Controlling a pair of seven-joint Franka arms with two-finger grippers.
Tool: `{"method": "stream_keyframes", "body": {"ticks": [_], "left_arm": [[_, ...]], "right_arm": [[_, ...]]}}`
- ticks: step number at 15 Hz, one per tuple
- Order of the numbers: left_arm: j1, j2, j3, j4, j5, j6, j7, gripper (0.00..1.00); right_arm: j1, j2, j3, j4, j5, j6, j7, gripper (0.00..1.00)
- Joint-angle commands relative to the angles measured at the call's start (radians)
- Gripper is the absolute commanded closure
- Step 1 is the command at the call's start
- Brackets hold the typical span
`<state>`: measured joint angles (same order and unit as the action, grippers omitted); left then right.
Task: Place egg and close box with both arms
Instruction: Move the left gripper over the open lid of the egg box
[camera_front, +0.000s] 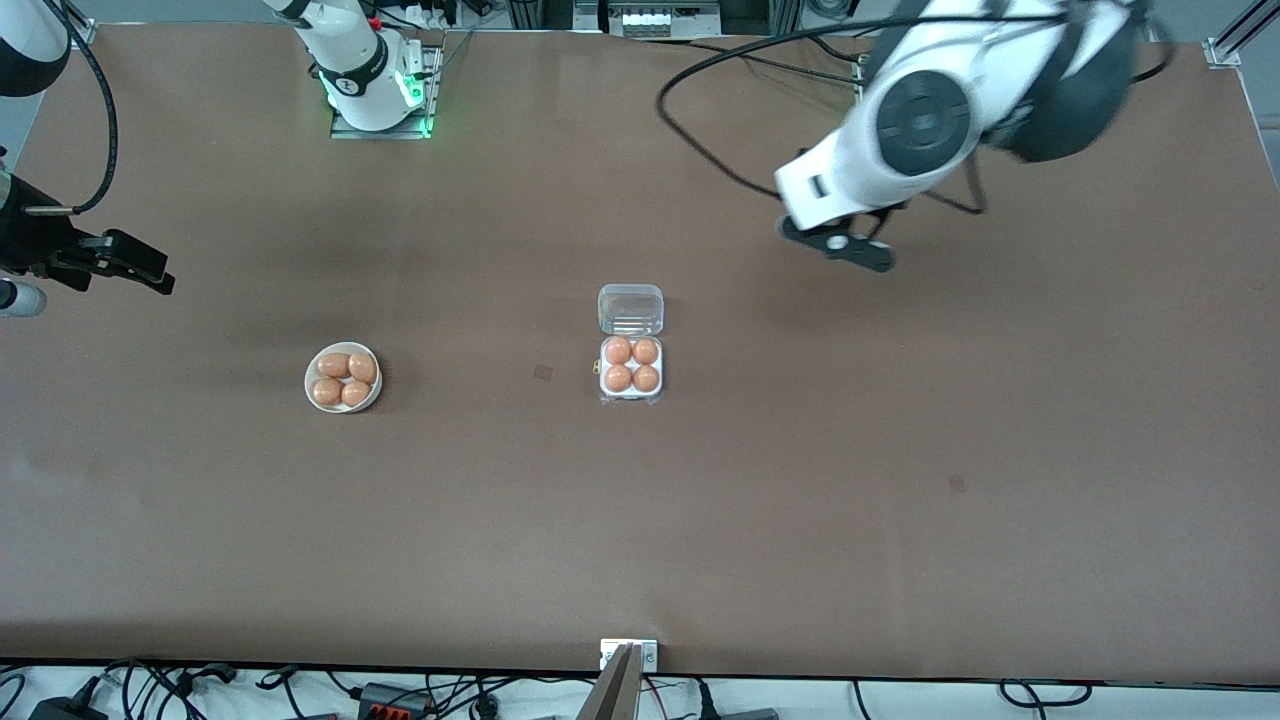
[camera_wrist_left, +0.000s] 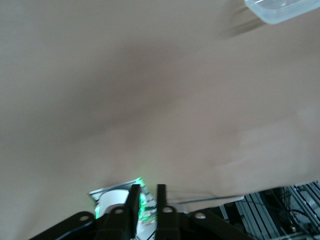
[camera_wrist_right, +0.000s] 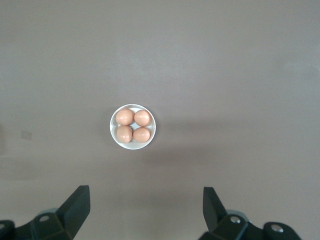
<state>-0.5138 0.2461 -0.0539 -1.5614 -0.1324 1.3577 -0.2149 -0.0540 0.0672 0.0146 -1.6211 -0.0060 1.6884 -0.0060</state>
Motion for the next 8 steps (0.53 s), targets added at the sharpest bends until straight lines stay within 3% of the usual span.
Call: {"method": "stream_keyframes", "body": {"ticks": [1,4,8], "left_arm": [[-0.11,0.062,0.008,-0.014,-0.015,0.088,-0.134,0.98],[-0.218,0.065,0.008,-0.058,-0.012,0.233,-0.277,0.98],[-0.359,0.099,0.008,-0.201,-0.003,0.519,-0.455,0.99]], "right_arm": [[-0.015,-0.006,0.012,0.01,-0.011,-0.009,-0.014,0.0],[-0.015,-0.004,0.01,0.009,-0.011,-0.009,-0.009,0.0],[-0.029,-0.004,0.01,0.009,-0.009,-0.009,-0.012,0.0]]}}
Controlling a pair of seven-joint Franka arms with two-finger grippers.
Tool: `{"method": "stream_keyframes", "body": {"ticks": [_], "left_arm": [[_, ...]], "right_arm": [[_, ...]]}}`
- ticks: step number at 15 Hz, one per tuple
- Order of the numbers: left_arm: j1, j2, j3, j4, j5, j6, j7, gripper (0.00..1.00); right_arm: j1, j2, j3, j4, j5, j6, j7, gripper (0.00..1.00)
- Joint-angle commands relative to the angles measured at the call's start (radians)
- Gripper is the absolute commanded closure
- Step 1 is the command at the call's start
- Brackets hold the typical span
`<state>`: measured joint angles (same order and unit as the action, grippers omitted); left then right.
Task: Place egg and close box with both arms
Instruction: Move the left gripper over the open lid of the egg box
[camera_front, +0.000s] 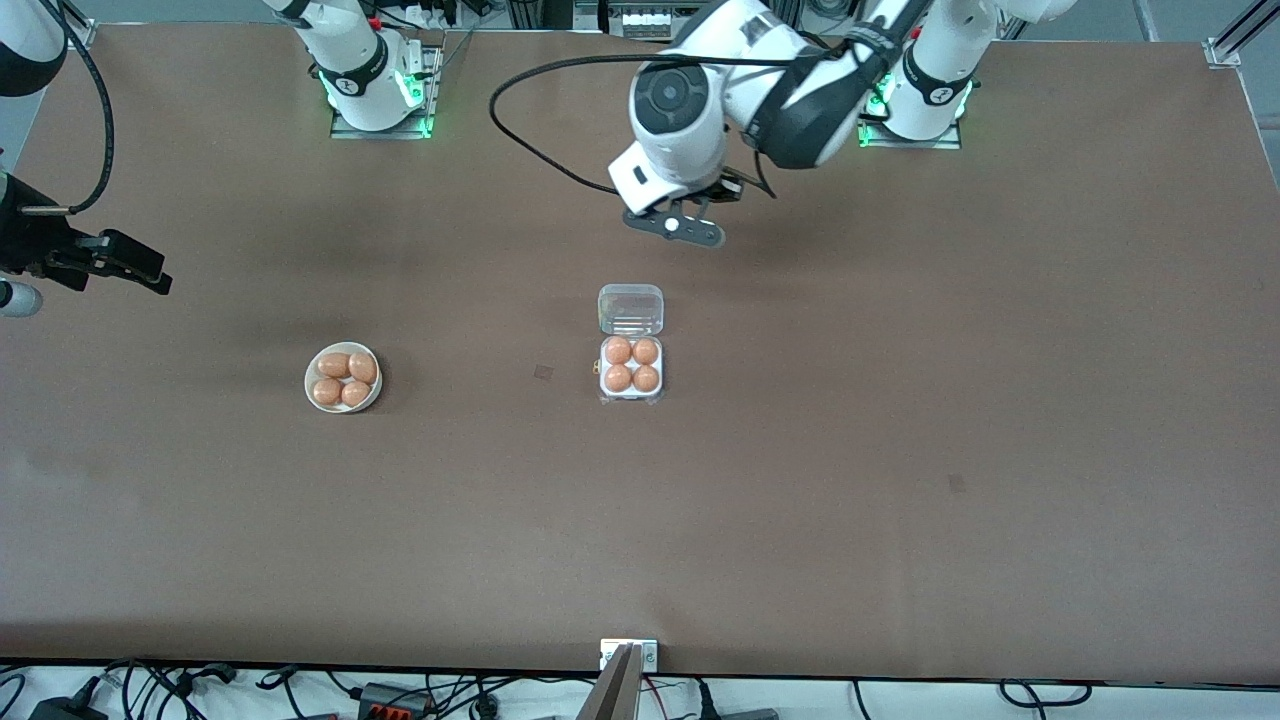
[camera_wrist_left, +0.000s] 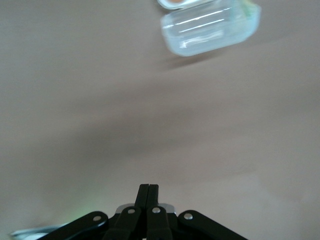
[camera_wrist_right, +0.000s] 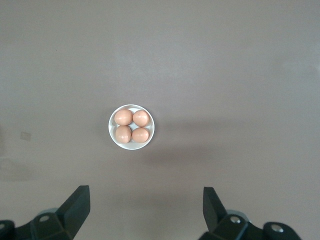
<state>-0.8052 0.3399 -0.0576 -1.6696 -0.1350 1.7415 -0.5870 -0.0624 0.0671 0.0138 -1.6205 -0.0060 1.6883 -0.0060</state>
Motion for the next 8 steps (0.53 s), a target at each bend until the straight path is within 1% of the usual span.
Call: {"method": "stream_keyframes", "body": {"ticks": [1,2,6,8], "left_arm": [[-0.086,0.03,0.013,-0.102,0.001,0.194,-0.123,0.99],[-0.091,0.066,0.013,-0.101,0.006,0.257,-0.157,0.99],[-0.081,0.151,0.016,-0.101,0.052,0.456,-0.163,0.99],[-0.081,0.191,0.024,-0.099,0.055,0.579,-0.163,0.99]], "right_arm": [[-0.02,-0.004,0.011,0.008,-0.011,-0.009,-0.012,0.0],[-0.019,-0.004,0.011,0.008,-0.011,-0.009,-0.014,0.0],[-0.02,-0.006,0.011,0.008,-0.012,-0.012,-0.018,0.0],[-0.019,-0.006,0.011,0.008,-0.012,-0.015,-0.015,0.0]]}}
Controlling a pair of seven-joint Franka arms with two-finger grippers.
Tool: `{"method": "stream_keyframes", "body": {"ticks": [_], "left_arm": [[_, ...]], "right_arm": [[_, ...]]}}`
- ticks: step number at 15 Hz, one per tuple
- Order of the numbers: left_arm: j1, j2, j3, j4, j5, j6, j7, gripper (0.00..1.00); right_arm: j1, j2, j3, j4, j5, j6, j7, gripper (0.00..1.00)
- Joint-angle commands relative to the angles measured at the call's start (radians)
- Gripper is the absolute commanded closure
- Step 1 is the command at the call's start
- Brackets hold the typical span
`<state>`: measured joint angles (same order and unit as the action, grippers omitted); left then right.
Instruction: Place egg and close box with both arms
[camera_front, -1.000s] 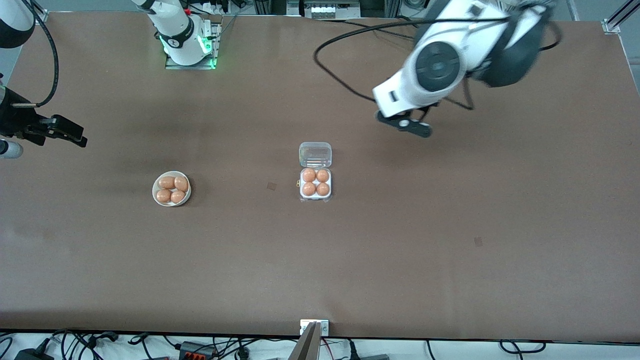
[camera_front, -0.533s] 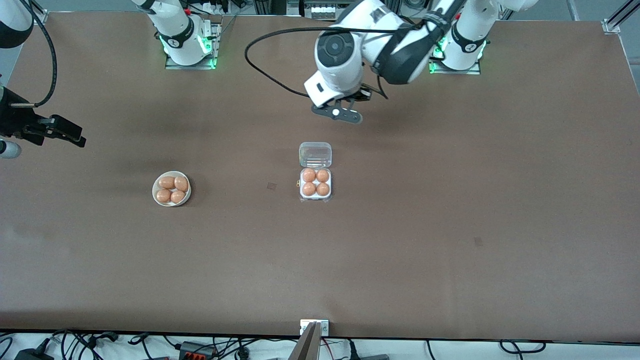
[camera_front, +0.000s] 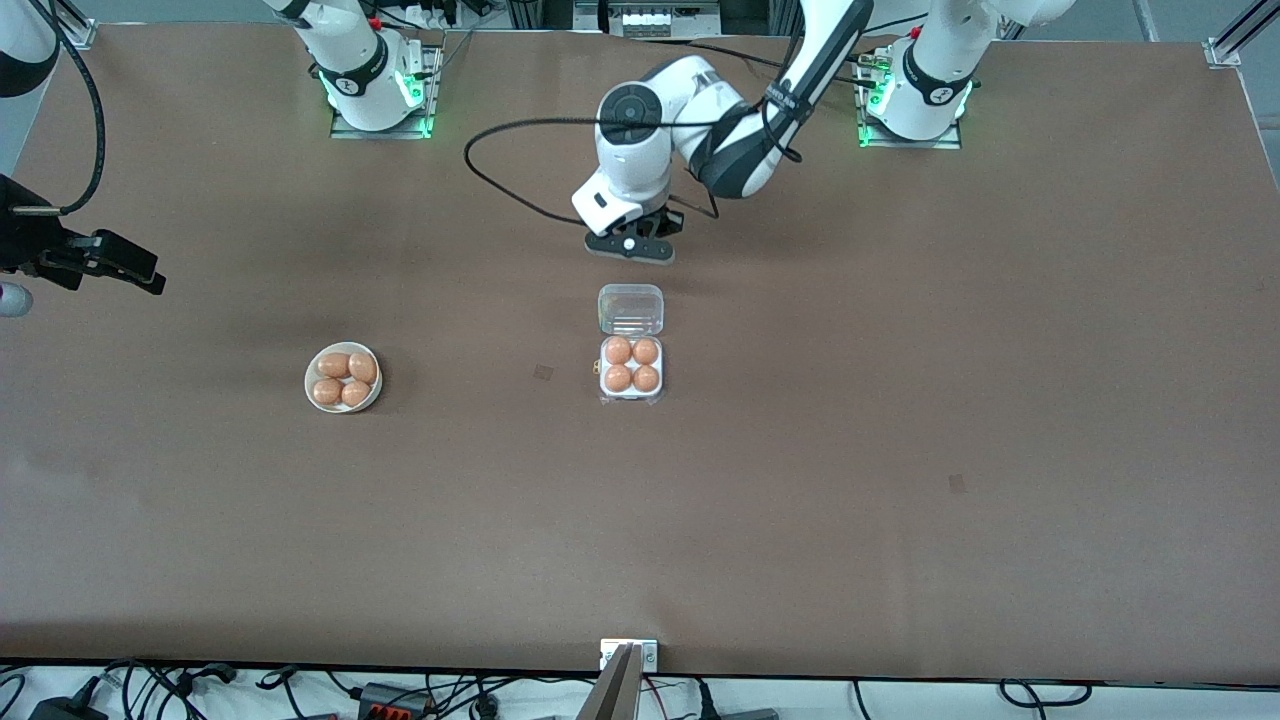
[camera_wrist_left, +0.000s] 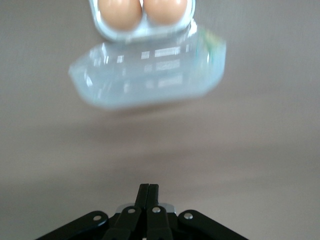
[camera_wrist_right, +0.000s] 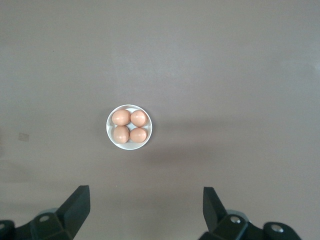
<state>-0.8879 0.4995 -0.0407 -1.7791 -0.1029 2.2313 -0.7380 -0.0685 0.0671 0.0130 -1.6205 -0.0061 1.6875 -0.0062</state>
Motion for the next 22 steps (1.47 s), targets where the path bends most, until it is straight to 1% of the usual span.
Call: {"method": "stream_keyframes", "body": {"ticks": [1,2,4,6,8,9,11,13,16,17,18,19,21,22], "left_arm": [[0.001,0.048,0.01,0.01,0.025,0.153,-0.008,0.99],[0.006,0.062,0.019,0.013,0.025,0.206,0.0,0.99],[0.018,0.079,0.067,0.029,0.031,0.275,0.002,0.99],[0.021,0.085,0.128,0.072,0.081,0.286,0.006,0.99],[0.039,0.083,0.137,0.101,0.12,0.284,0.006,0.99],[0.055,0.08,0.133,0.105,0.121,0.283,0.003,0.99],[0.05,0.057,0.13,0.098,0.121,0.249,0.002,0.99],[0.055,0.002,0.13,0.107,0.121,0.095,0.02,0.99],[0.078,-0.099,0.131,0.112,0.12,-0.157,0.196,0.99],[0.087,-0.128,0.131,0.115,0.121,-0.248,0.241,0.97],[0.09,-0.137,0.134,0.127,0.123,-0.324,0.277,0.97],[0.096,-0.138,0.137,0.163,0.121,-0.423,0.334,0.97],[0.142,-0.138,0.137,0.236,0.124,-0.559,0.415,0.96],[0.165,-0.145,0.137,0.266,0.124,-0.611,0.48,0.91]], "right_arm": [[-0.013,-0.009,0.012,0.008,-0.012,-0.025,-0.015,0.0],[-0.011,-0.012,0.012,0.008,-0.012,-0.04,-0.014,0.0],[-0.011,-0.013,0.013,0.008,-0.02,-0.04,-0.014,0.0],[-0.008,-0.013,0.013,0.01,-0.02,-0.037,-0.014,0.0],[-0.008,-0.018,0.013,0.008,-0.019,-0.042,-0.012,0.0],[-0.008,-0.018,0.013,0.008,-0.017,-0.042,-0.012,0.0],[-0.007,-0.018,0.015,0.008,-0.017,-0.032,-0.011,0.0],[-0.007,-0.017,0.013,0.008,-0.014,-0.026,-0.011,0.0],[-0.01,-0.018,0.012,0.008,-0.011,-0.026,-0.011,0.0],[-0.01,-0.018,0.013,0.008,-0.009,-0.026,-0.011,0.0],[-0.008,-0.018,0.013,0.008,-0.009,-0.028,-0.012,0.0],[-0.008,-0.018,0.013,0.008,-0.009,-0.029,-0.012,0.0],[-0.007,-0.018,0.015,0.008,-0.009,-0.031,-0.012,0.0],[-0.005,-0.018,0.016,0.008,-0.011,-0.034,-0.012,0.0]]}}
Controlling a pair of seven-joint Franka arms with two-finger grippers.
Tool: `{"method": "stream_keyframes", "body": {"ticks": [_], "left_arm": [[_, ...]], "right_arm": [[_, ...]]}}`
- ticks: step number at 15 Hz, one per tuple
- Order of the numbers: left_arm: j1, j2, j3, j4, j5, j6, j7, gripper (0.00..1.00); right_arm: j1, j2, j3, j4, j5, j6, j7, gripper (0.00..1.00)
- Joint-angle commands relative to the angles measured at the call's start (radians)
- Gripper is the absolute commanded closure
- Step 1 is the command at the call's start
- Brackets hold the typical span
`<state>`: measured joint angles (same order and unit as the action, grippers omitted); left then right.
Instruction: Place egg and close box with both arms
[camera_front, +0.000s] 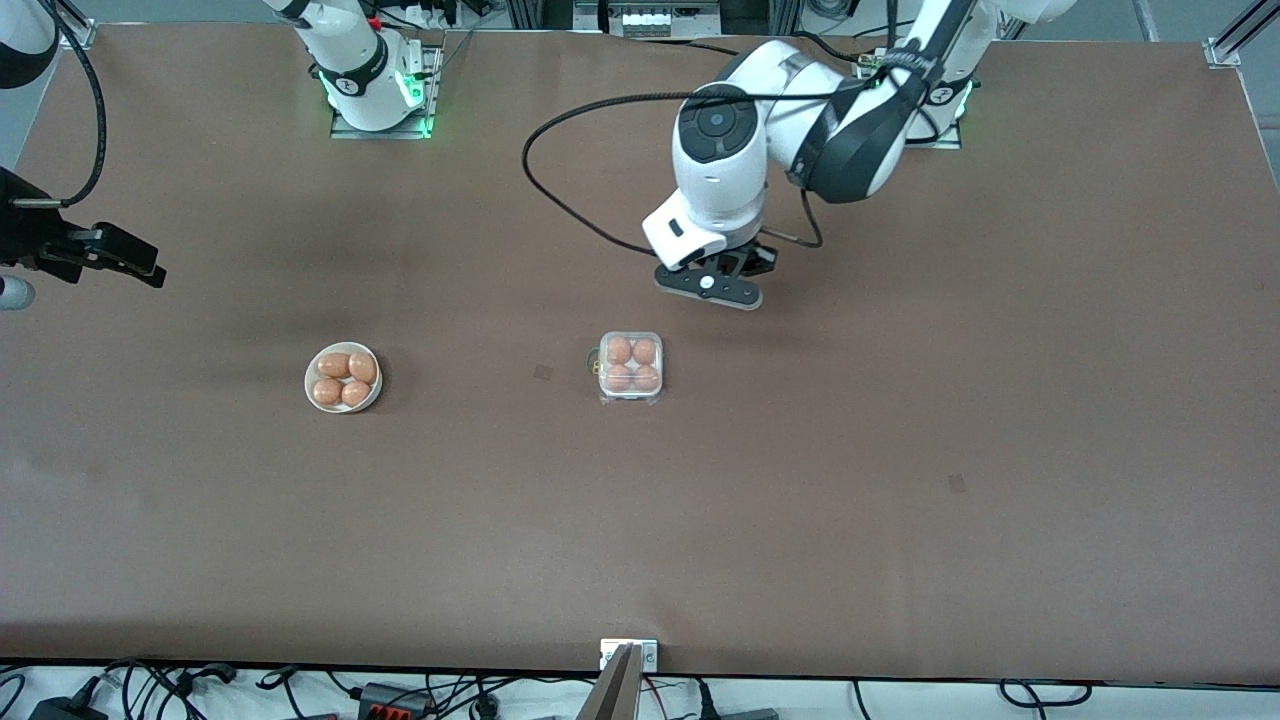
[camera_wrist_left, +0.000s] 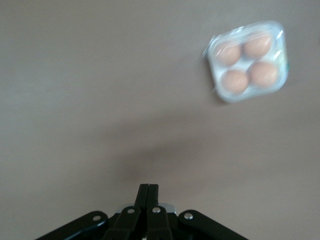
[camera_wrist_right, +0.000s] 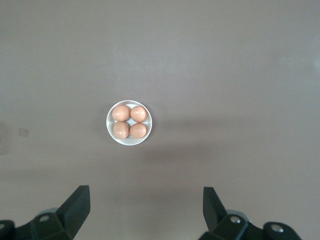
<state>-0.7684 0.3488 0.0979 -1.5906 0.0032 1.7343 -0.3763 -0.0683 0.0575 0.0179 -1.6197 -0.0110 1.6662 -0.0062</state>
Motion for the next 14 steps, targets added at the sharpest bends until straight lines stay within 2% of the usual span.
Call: {"method": "stream_keyframes", "body": {"ticks": [1,2,4,6,8,10,12,14], "left_arm": [[0.078,0.0,-0.001,0.115,0.018,-0.155,0.201,0.83],[0.118,-0.001,-0.001,0.147,0.017,-0.212,0.285,0.64],[0.193,-0.007,-0.004,0.188,0.018,-0.333,0.394,0.0],[0.247,-0.031,-0.004,0.193,0.052,-0.409,0.409,0.0],[0.325,-0.092,-0.001,0.192,0.07,-0.441,0.406,0.0],[0.408,-0.108,-0.007,0.195,0.075,-0.469,0.404,0.0],[0.414,-0.177,0.029,0.17,0.083,-0.503,0.406,0.0],[0.527,-0.207,-0.001,0.175,0.042,-0.499,0.398,0.0]], "right_arm": [[-0.005,-0.008,0.014,0.007,-0.012,-0.017,-0.014,0.0],[-0.005,-0.008,0.014,0.007,-0.012,-0.019,-0.014,0.0],[-0.005,-0.008,0.013,0.009,-0.004,-0.01,-0.012,0.0],[-0.005,-0.008,0.014,0.009,-0.004,-0.011,-0.012,0.0],[-0.005,-0.008,0.016,0.009,-0.007,-0.01,-0.014,0.0],[-0.004,-0.008,0.016,0.007,-0.012,-0.011,-0.014,0.0],[-0.005,-0.01,0.013,0.007,-0.014,-0.011,-0.014,0.0],[-0.005,-0.016,0.011,0.009,-0.012,-0.014,-0.014,0.0]]}}
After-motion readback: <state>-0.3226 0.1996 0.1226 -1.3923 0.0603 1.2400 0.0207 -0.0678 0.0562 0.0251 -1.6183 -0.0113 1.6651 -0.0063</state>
